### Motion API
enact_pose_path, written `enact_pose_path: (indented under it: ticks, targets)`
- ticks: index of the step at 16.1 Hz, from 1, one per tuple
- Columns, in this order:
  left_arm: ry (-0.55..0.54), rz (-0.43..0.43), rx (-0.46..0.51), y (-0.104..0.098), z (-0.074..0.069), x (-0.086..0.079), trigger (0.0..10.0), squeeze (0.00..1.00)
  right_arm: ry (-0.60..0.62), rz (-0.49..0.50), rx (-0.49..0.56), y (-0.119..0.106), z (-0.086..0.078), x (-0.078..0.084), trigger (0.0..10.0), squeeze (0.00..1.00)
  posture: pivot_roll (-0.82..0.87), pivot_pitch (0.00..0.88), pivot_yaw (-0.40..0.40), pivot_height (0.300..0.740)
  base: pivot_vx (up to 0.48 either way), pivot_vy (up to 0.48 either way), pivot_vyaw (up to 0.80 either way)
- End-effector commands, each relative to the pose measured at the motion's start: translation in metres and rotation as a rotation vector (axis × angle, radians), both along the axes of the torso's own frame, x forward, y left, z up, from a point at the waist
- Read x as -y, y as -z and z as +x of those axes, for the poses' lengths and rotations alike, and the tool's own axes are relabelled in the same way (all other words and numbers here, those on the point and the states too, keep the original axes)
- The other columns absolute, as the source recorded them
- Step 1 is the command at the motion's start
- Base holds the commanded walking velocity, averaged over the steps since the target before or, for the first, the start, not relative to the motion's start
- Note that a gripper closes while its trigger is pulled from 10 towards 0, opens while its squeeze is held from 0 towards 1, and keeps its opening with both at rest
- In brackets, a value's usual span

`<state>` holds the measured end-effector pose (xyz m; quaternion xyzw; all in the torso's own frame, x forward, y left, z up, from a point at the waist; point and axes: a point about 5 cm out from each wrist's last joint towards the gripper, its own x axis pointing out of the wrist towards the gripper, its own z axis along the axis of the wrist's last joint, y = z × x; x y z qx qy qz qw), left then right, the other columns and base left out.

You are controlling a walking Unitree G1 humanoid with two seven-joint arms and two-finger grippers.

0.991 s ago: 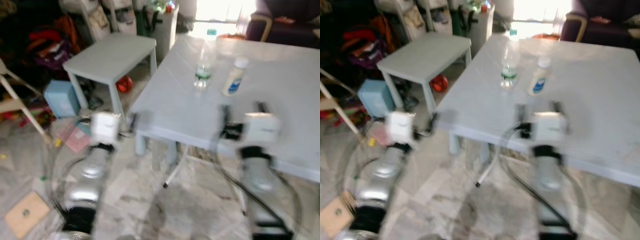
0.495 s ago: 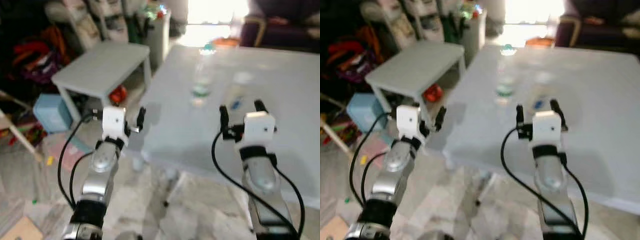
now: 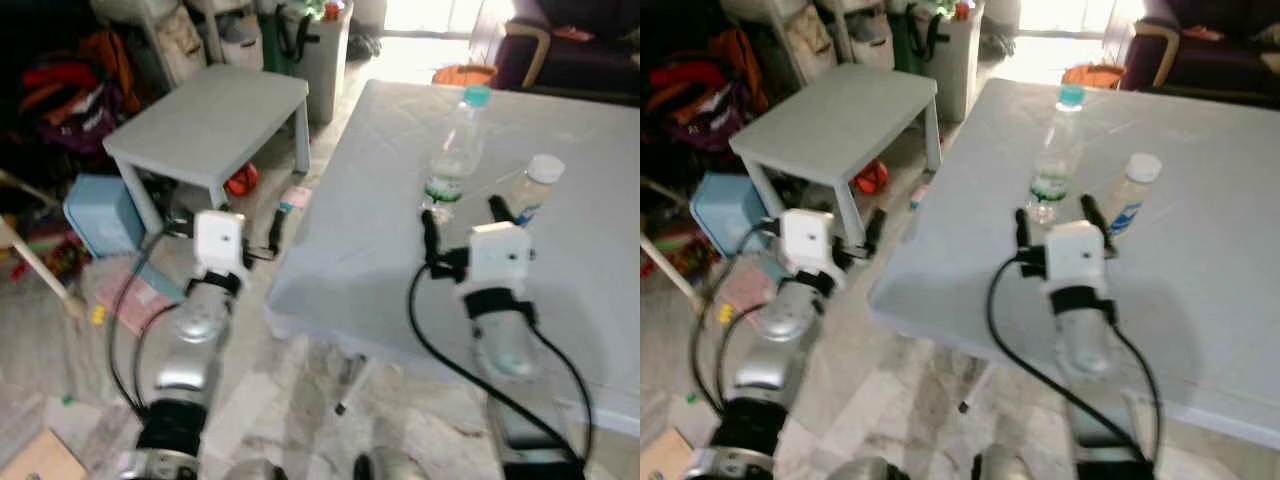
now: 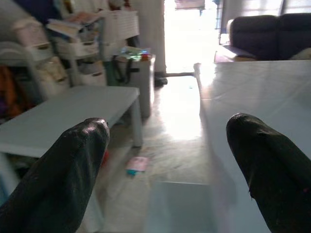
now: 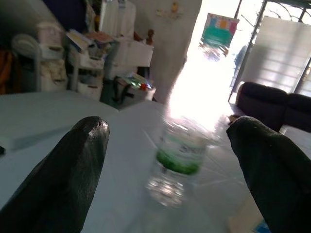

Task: Restocking fridge

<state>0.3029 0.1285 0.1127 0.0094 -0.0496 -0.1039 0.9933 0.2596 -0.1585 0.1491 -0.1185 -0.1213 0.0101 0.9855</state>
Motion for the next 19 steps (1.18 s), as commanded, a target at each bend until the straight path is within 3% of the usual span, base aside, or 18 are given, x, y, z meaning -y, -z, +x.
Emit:
enact_pose_path:
  ticks: [1,4,10,11,16,17,18,19]
  targets:
    - [0.008,-0.005,0.007,-0.003,0.001,0.000,10.0,0.00,0.028,0.000,0.031,-0.007,0.001,0.005,10.0,0.00,-0.11,0.046,0.049,0.740,0.000,0.000,0.00]
    - [0.024,-0.002,0.007,-0.002,-0.001,0.002,10.0,0.00,0.202,-0.018,0.089,-0.024,0.017,0.031,10.0,0.00,-0.11,0.051,0.054,0.740,0.000,0.000,0.00]
    - [0.042,0.003,0.010,-0.005,-0.002,0.002,10.0,0.00,0.283,-0.024,0.164,-0.058,0.051,0.053,10.0,0.00,-0.09,0.074,0.067,0.740,0.000,0.000,0.00]
    - [0.050,0.007,0.010,-0.006,-0.003,0.002,10.0,0.00,0.272,0.031,0.165,-0.065,0.062,0.054,10.0,0.00,-0.07,0.082,0.072,0.740,0.000,0.000,0.00]
    - [0.049,0.024,0.004,-0.007,-0.007,-0.002,10.0,0.00,0.157,-0.014,0.181,-0.085,0.087,0.035,10.0,0.00,-0.04,0.091,0.079,0.740,0.000,0.000,0.00]
    - [0.046,0.025,0.004,-0.008,-0.007,-0.003,10.0,0.00,0.139,-0.018,0.185,-0.088,0.090,0.032,10.0,0.19,-0.04,0.089,0.080,0.740,0.000,0.000,0.00]
    - [0.045,0.025,0.005,-0.009,-0.006,-0.003,10.0,0.00,0.142,-0.012,0.182,-0.089,0.092,0.031,10.0,1.00,-0.04,0.088,0.082,0.740,0.000,0.000,0.00]
    - [0.045,0.027,0.005,-0.010,-0.004,-0.003,10.0,0.00,0.145,-0.016,0.180,-0.091,0.094,0.030,10.0,0.64,-0.04,0.088,0.086,0.740,0.000,0.000,0.00]
